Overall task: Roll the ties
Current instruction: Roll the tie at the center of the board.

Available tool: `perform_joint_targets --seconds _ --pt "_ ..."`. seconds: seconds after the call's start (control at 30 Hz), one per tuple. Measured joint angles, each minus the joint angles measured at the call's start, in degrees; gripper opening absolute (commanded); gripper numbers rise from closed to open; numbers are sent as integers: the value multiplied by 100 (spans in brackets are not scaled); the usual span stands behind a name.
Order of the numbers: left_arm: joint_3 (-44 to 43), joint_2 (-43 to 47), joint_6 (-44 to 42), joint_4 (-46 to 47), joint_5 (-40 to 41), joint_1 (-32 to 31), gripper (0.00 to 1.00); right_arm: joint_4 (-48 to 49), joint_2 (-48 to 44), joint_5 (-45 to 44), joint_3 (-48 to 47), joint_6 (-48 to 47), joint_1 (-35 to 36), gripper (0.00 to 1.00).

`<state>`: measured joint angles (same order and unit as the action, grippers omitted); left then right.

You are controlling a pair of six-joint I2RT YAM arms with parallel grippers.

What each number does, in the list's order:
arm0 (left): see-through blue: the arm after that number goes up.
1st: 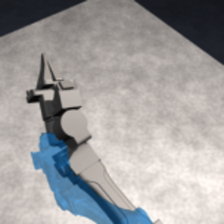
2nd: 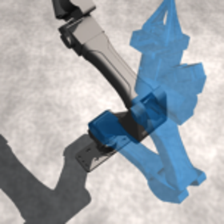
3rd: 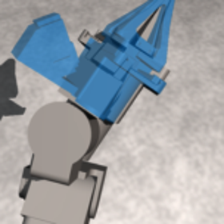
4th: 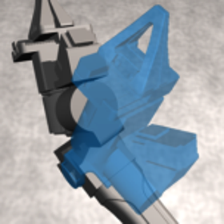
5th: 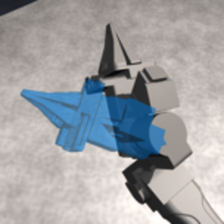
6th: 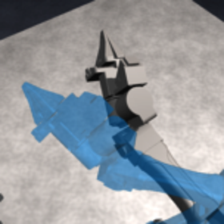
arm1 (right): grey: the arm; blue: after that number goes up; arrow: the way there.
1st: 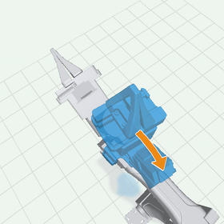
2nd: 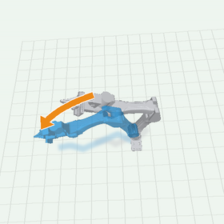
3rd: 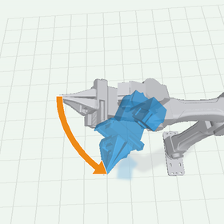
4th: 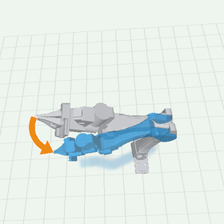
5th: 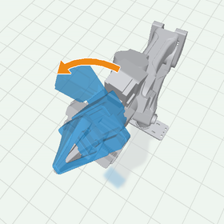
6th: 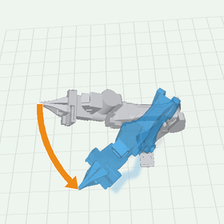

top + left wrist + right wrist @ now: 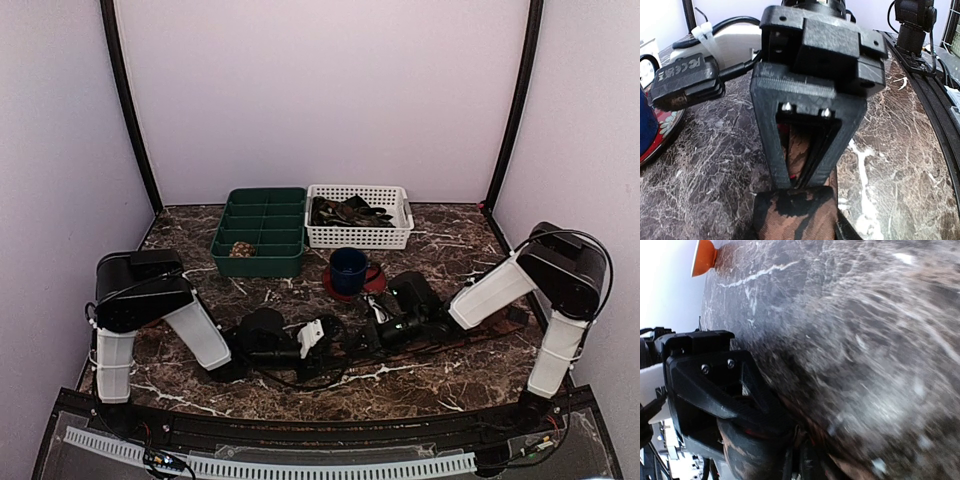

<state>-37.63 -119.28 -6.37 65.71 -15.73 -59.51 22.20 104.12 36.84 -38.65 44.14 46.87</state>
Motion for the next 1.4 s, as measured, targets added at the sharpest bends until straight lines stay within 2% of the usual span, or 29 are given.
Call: perform_joint_targets --seconds 0.13,0.17,0.73,0.9,0.97,1.03,1.07,1.17,1.4 --pt "-61 52 -66 -236 44 -20 32 -339 -306 42 66 -72 -175 34" --pt "-63 74 -83 -291 46 -20 32 -391 -387 52 61 -105 -208 36" --pt "-125 177 -205 -610 61 -28 32 -922 -570 197 -387 -35 -68 42" --pt "-125 177 -205 -610 61 -28 33 -1255 -664 170 -446 -101 -37 35" --pt "-125 179 -205 -608 63 -28 33 -1423 -660 136 -531 -177 -4 26" --pt "-125 177 -203 -610 63 -28 33 -1502 -634 109 -599 -249 48 6" --pt "-122 179 -205 -610 63 -28 34 -1532 -603 90 -632 -269 66 0" --pt "-122 179 -203 -619 66 -31 39 -1639 -531 11 -658 -319 83 0" --pt "83 437 -192 -896 214 -28 66 -1513 -522 -50 -455 -326 42 0"
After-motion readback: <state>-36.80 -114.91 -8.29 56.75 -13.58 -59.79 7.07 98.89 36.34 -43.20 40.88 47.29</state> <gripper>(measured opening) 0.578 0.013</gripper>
